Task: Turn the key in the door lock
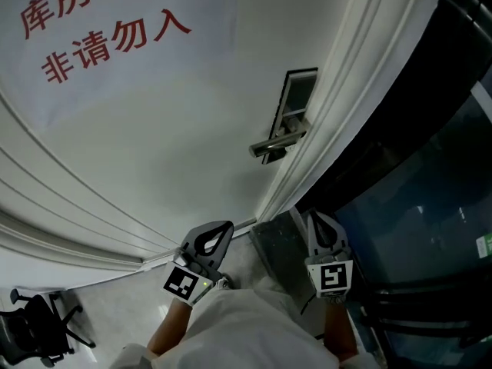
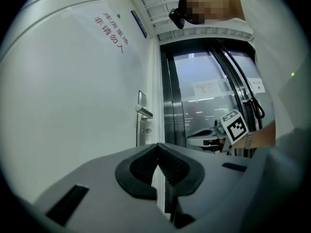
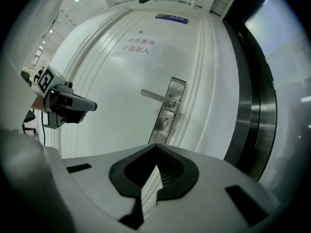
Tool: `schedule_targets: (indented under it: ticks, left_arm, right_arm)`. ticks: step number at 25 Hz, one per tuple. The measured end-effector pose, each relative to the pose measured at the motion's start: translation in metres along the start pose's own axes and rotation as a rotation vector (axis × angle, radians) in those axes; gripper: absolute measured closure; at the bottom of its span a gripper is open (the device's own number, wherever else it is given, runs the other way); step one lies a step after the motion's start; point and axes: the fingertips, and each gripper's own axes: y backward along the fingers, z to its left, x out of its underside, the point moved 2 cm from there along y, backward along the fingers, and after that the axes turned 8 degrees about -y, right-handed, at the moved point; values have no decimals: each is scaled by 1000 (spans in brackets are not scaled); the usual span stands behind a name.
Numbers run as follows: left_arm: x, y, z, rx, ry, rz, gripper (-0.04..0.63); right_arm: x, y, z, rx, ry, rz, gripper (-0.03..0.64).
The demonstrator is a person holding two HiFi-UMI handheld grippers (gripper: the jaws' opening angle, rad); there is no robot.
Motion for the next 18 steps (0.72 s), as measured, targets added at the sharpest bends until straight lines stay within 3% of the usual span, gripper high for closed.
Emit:
schedule_targets:
  ticks: [5,12,14,18]
  left_arm:
    - [-5,-17,9,-1,-47,8,592]
    - [-25,-45,11,-77,-95,-7,592]
    - [-28,-50,12,-103,-96,-8,592]
    - [-32,-53,12,-150,-96,-12,592]
  right_arm:
    - [-16,-36,-10,-21,289,30,617]
    - [-32,-82,-16,-123,573,60,606]
    - [-33,-97,-16,-156,641,74,547]
    - [-38,-122,-14,-169,792,64,494]
